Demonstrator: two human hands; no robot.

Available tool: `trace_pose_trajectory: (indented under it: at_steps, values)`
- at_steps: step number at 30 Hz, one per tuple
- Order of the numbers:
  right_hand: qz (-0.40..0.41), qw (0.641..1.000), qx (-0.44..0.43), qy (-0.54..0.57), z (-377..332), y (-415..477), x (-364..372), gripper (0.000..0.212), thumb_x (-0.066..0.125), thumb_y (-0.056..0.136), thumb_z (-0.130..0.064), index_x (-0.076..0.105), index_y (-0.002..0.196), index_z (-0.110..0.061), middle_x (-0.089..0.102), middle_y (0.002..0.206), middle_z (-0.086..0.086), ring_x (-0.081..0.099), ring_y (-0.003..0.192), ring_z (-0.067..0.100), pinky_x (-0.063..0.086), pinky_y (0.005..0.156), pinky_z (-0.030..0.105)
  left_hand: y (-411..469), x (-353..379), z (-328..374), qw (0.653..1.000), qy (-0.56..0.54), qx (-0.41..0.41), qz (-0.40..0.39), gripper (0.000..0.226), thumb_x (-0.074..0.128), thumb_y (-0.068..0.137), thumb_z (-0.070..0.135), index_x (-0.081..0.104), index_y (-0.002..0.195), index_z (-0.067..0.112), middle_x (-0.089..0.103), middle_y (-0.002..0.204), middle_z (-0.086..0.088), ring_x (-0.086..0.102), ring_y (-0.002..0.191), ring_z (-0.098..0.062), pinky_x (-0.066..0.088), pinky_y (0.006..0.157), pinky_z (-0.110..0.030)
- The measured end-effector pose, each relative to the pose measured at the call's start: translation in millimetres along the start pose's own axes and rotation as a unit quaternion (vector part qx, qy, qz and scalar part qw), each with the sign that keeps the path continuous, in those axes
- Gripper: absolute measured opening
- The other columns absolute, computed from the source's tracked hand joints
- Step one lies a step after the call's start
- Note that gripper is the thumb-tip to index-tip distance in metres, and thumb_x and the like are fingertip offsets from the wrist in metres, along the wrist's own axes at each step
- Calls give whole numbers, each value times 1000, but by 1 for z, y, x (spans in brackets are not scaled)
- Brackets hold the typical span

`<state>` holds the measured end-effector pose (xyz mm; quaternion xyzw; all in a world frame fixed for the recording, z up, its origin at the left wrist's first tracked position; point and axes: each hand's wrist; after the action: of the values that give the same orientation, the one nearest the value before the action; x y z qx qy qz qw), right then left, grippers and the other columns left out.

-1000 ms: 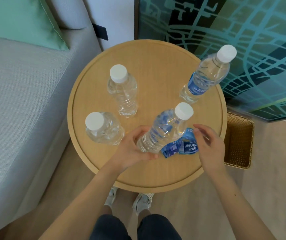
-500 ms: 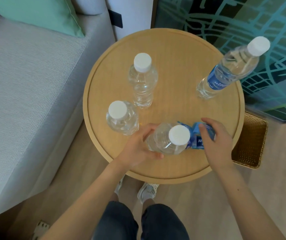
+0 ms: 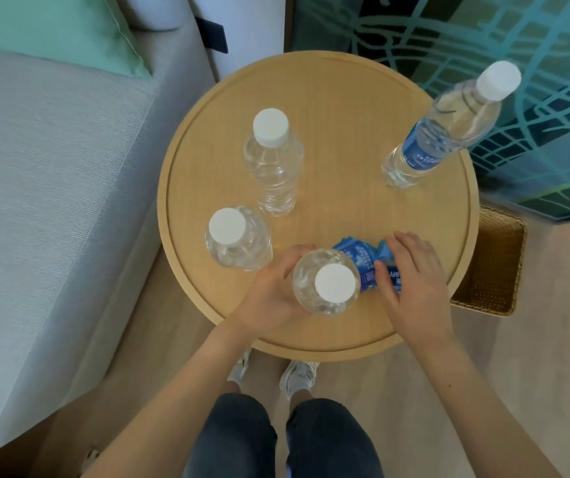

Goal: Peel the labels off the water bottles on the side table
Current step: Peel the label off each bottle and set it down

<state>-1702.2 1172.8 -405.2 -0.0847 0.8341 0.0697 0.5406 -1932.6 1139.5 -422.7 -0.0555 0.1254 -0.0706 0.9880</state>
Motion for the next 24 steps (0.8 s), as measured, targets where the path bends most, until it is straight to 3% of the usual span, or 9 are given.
trace_pose_trajectory:
  at_steps: [1, 4, 7, 10, 14, 18, 24]
  values:
    - [4, 1000, 4, -2, 1, -1, 0, 39, 61, 96, -16, 58, 131, 1, 58, 135, 21, 49, 132, 37, 37, 110, 58, -1, 1, 1, 1000, -5, 1, 13, 60, 79, 68, 36, 56, 123, 29, 60, 121, 22, 57, 115, 3, 45, 99, -20]
    - [12, 1000, 13, 4, -1, -6, -5, 38, 61, 97, -16, 58, 131, 1, 57, 137, 21, 46, 134, 37, 35, 111, 58, -9, 5, 12, 999, 1, -35, 18, 62, 84, 67, 28, 53, 120, 41, 55, 125, 38, 52, 117, 14, 38, 96, -5]
    - [16, 1000, 18, 18, -13, -12, -20, 39, 61, 97, -16, 58, 131, 2, 56, 137, 21, 46, 135, 37, 35, 112, 58, -23, 2, 21, 996, 9, -94, 5, 83, 87, 68, 8, 43, 129, 42, 53, 128, 30, 46, 120, 17, 34, 97, -2]
    - [14, 999, 27, 26, -36, -22, -44, 39, 61, 96, -16, 59, 130, 2, 58, 136, 21, 48, 133, 36, 36, 111, 57, -43, -8, 41, 991, 65, -118, -23, 77, 77, 82, 8, 32, 139, 34, 43, 137, 23, 34, 124, 26, 23, 97, 5]
    - [3, 999, 33, 35, -64, -39, -81, 36, 62, 95, -14, 61, 127, 4, 60, 132, 21, 53, 129, 36, 42, 106, 57, -74, -25, 85, 973, 173, -150, -22, 50, 63, 96, 18, 42, 141, 12, 52, 137, 0, 48, 127, -11, 32, 99, -13]
    - [2, 998, 40, 44, -88, -51, -122, 36, 61, 95, -16, 62, 126, 1, 62, 129, 18, 56, 124, 33, 45, 106, 51, -95, -45, 139, 959, 271, -85, -19, 29, 57, 99, 22, 57, 125, 9, 62, 122, -4, 57, 112, -19, 41, 89, -21]
    - [54, 997, 14, 50, -115, -57, -177, 32, 64, 94, -13, 63, 123, -1, 65, 121, 13, 59, 115, 28, 46, 102, 39, -97, -75, 220, 925, 373, 70, 8, 23, 60, 97, 20, 63, 116, 9, 67, 110, -3, 60, 102, -22, 52, 85, -37]
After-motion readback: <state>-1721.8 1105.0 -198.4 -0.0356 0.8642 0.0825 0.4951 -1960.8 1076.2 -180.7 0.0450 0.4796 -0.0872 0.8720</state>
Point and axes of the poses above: each hand's wrist, its own y-axis towards the middle knuckle, its own x-axis out of the palm, z = x × y
